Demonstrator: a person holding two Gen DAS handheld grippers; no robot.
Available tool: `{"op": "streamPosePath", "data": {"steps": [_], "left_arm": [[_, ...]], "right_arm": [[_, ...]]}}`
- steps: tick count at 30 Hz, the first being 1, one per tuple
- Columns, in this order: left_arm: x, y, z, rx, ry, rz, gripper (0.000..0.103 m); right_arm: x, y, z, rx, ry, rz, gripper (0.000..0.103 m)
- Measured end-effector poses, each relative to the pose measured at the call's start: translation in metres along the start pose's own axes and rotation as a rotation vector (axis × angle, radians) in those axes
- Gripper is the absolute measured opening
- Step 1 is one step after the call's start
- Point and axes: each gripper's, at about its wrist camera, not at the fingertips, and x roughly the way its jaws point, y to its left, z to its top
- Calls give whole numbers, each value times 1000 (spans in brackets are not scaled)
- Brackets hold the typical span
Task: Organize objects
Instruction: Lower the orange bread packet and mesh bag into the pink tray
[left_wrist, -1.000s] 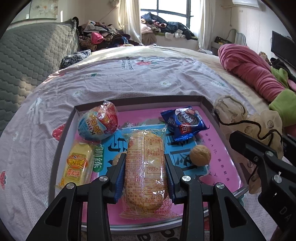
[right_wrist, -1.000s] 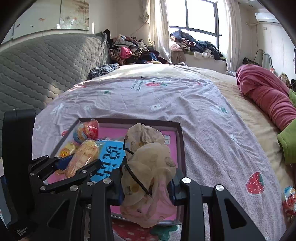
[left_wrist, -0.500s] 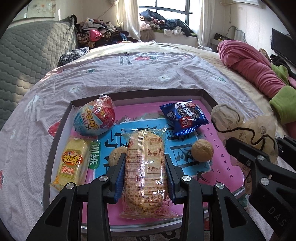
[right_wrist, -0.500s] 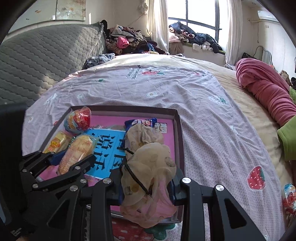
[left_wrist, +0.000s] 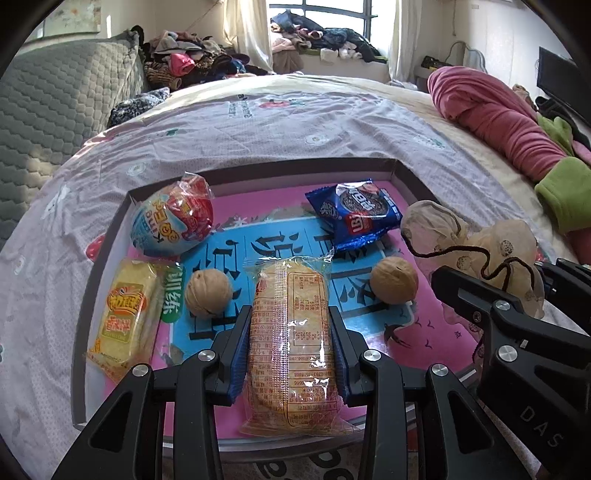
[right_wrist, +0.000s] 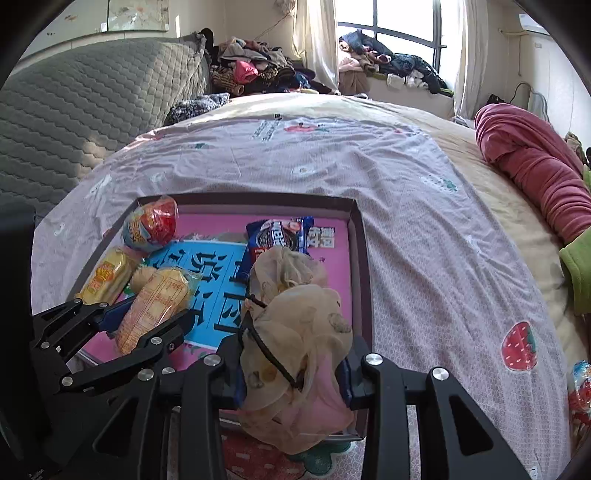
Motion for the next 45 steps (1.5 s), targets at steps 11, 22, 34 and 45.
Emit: {"op": "streamPosePath", "data": {"steps": [11,22,34,45], "left_arm": [[11,-4,-4,9,11,6,39],[9,-9,-6,22,6,10,41],[8,2,-7,-2,9,21,50],[10,3,-9,-8,18,22,70]], "right_arm": [[13,-5,-3,11,32,4,39],[21,-9,-5,20,49,6,41],[23,-12,-5,30,58,16,45],[19,-13,-4,35,47,24,49]]}}
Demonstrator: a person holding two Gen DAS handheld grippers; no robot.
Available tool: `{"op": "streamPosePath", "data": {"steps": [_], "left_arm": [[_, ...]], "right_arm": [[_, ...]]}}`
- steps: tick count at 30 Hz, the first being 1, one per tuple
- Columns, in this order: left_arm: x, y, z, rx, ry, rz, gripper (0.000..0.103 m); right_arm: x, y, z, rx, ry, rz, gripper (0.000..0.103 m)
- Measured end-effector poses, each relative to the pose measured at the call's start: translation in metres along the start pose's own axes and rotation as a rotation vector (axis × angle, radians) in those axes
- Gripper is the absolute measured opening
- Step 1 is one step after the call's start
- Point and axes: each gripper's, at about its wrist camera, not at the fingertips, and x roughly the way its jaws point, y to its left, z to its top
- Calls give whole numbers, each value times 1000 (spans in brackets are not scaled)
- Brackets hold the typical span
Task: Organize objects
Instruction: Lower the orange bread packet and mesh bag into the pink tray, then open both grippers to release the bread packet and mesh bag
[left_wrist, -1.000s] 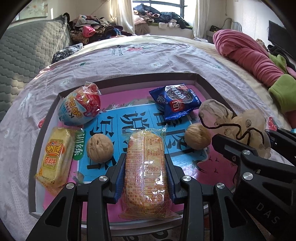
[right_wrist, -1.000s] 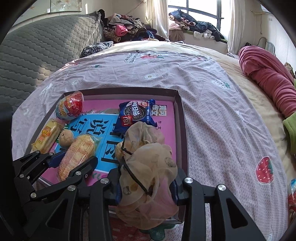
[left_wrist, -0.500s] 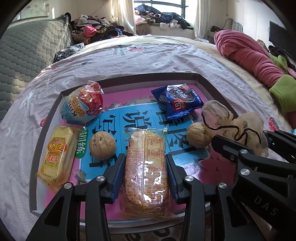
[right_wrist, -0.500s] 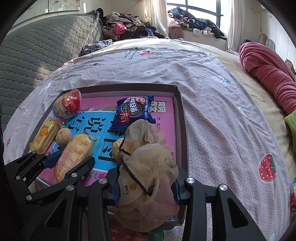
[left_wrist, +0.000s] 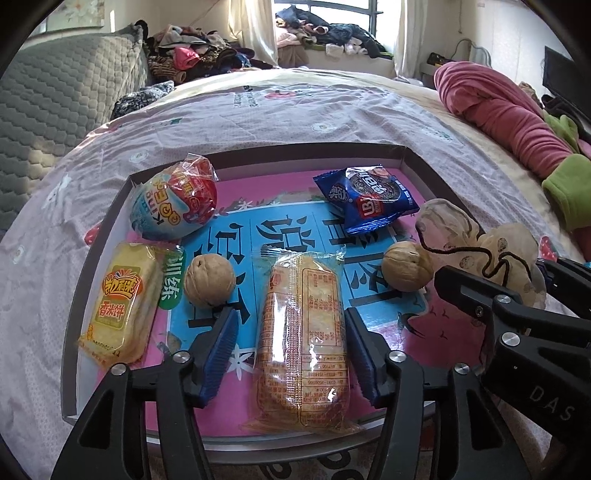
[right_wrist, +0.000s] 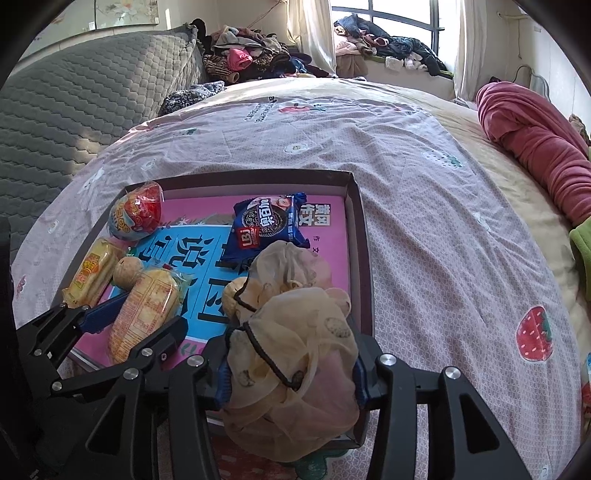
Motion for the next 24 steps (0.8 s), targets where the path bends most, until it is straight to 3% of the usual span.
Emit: {"op": "streamPosePath", "data": {"steps": [18,24], "left_arm": [[-9,6,2,-23,-7,9,75],[-12,5,3,-16,-12,5,76]], "right_arm": [[-2,-1,1,5,-7,-1,55],[-4,-2,1,9,-17,-8,64]]}}
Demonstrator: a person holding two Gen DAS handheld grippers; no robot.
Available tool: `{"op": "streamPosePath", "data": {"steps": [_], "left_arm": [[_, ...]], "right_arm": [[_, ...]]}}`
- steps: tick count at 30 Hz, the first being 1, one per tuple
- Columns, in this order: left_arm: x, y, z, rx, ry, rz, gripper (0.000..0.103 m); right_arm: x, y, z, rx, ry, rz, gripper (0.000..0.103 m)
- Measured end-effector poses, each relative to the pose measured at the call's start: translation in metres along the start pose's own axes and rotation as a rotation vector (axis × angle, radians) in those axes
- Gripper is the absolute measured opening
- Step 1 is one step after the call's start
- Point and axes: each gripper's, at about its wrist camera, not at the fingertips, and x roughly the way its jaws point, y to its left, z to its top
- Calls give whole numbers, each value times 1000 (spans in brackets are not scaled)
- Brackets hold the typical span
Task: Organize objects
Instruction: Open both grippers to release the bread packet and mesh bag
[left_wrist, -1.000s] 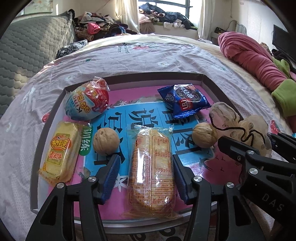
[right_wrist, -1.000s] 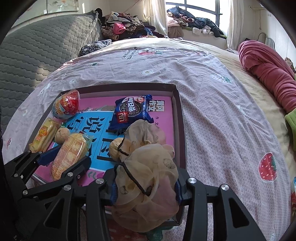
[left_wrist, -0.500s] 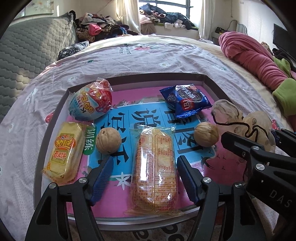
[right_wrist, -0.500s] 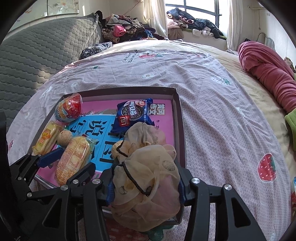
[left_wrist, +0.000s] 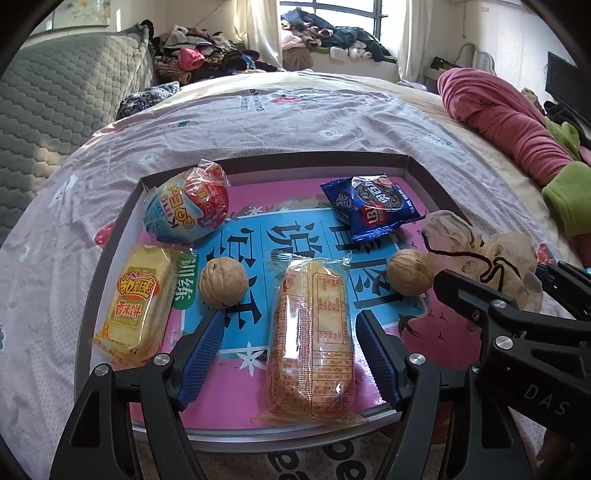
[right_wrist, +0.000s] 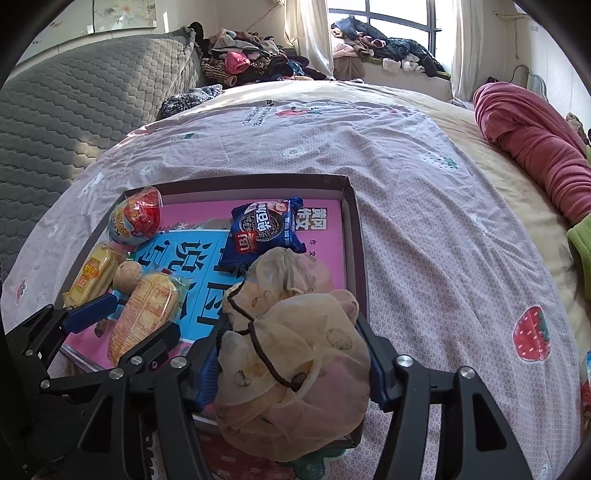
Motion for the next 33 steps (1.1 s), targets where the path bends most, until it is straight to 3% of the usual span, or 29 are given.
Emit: {"op": "streamPosePath", "data": {"steps": [11,19,27,33], "left_arm": [[-4,3,1,1,0,13,79],[-8,2,2,10,-9,26,79],[-11,8,4,-12,-18,39,81],[-19,16,6,-51,-38,39,84]], "right_arm": [[-2,-2,1,17,-7,1,80],[-2,-3,2,25,-11,6,84],[-4,-3,4,33,-37,13,91],[-20,-4,8,45,-107,14,97]]}}
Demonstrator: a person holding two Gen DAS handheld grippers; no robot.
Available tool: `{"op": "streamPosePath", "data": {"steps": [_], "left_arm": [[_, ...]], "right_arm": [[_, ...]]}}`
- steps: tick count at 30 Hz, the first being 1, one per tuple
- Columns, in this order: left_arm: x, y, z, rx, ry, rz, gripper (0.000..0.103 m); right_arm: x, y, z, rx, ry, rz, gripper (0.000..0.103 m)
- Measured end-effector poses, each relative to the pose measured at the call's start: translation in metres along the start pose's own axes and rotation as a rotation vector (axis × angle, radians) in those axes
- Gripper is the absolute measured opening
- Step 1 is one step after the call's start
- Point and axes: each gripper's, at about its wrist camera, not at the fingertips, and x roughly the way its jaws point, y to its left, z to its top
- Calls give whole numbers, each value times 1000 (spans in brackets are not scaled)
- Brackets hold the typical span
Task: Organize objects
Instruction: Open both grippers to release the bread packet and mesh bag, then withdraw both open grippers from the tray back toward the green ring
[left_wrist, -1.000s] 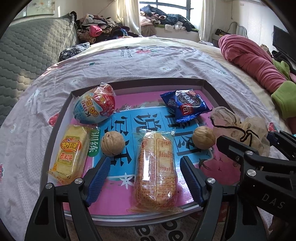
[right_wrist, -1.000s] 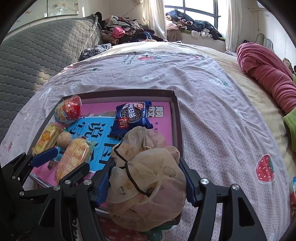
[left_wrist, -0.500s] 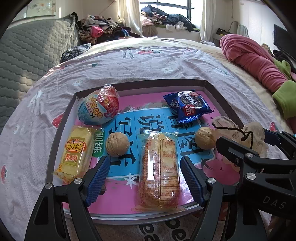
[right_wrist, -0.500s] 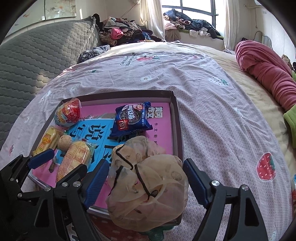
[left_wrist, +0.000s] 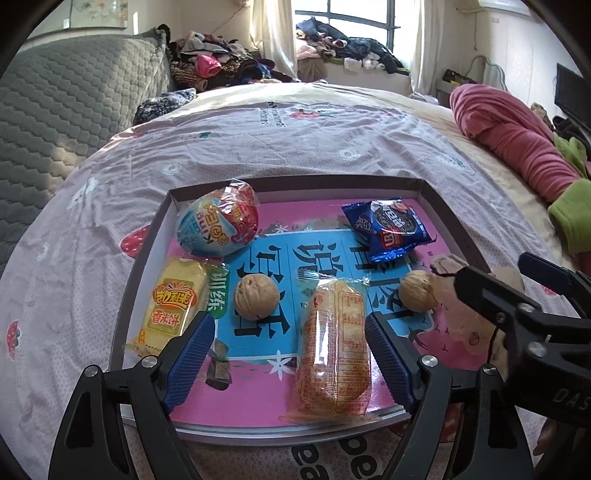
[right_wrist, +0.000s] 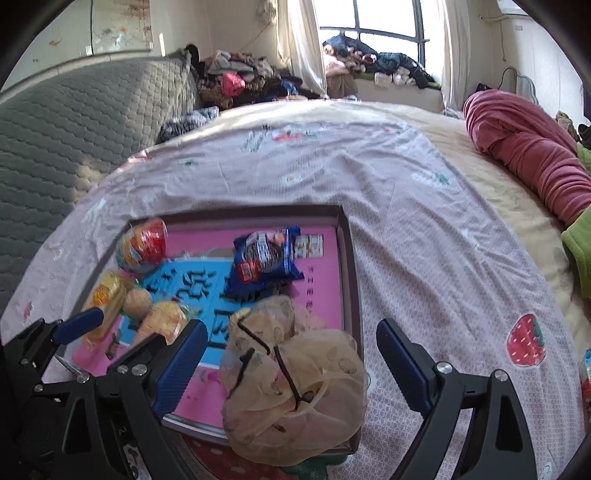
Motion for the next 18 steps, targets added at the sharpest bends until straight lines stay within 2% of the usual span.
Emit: {"op": "streamPosePath", "data": {"steps": [7,18], "left_arm": [[-4,7,2,-33,-2,-10,85],[-24,16,7,-55,-40,26,86]], "right_arm": [[-9,2,3,-1,-30,2,101],[-31,9,7,-18,-77,25,102]]}}
